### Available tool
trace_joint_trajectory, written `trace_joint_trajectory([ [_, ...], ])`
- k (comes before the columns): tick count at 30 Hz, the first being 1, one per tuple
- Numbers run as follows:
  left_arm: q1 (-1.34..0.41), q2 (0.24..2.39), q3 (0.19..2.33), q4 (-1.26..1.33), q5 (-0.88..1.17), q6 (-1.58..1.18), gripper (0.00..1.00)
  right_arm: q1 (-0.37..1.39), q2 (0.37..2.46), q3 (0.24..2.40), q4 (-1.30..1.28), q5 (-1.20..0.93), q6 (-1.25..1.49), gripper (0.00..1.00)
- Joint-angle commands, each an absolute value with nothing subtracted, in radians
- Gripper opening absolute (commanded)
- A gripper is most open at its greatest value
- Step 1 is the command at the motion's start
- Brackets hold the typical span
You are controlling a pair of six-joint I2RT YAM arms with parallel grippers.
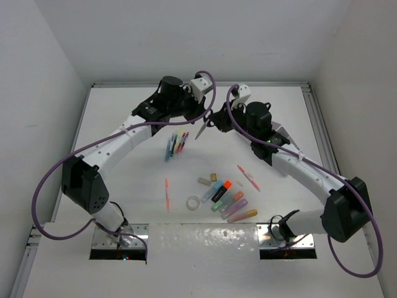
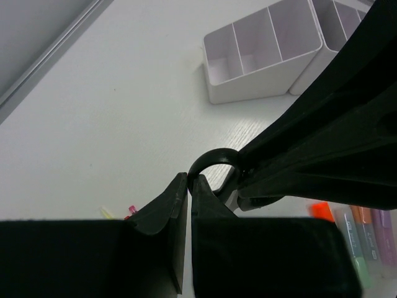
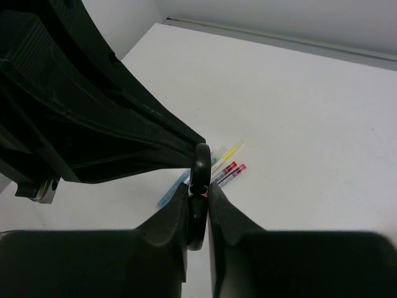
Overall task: Sort the stationery into containers
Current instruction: Pick up the scissors from the center of the board, then place the scissors in the storage box.
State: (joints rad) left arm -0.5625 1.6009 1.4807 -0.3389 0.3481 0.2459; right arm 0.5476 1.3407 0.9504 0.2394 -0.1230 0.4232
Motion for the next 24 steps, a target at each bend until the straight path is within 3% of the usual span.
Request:
trace_joint_trajectory([
  [1,-0.574,1.546,1.473,-0.268,0.385,0.225,0.00,0.557,1.339,0.956,0.299,-0.110,0.430,0.08],
  [3,-0.575,1.543,1.467,-0.262,0.387,0.219,0.00,0.557,1.333,0.953,0.292,-0.086,0.428,0.00],
  [5,-0.575,1.540,1.453,-0.253,0.385,0.207,0.00,0.555,1.316,0.946,0.278,-0.042,0.429,0.00],
  [8,-0.575,1.514,1.419,-0.245,0.367,0.167,0.66,0.534,1.260,0.928,0.226,0.131,0.466,0.00],
  [9,-0.575,1.505,1.404,-0.235,0.354,0.158,0.99,0.526,1.244,0.922,0.213,0.234,0.477,0.00],
  [12,-0.565,1.462,1.348,-0.222,0.241,0.123,1.00,0.512,1.171,0.923,0.154,0.450,0.502,0.00],
  [20,-0.558,1.346,1.177,-0.229,-0.301,0.111,1.00,0.505,1.058,0.950,-0.021,0.874,0.374,0.00],
  [24,-0.557,1.315,1.111,-0.238,-0.367,0.080,1.00,0.457,1.049,0.936,-0.054,1.031,0.393,0.00],
])
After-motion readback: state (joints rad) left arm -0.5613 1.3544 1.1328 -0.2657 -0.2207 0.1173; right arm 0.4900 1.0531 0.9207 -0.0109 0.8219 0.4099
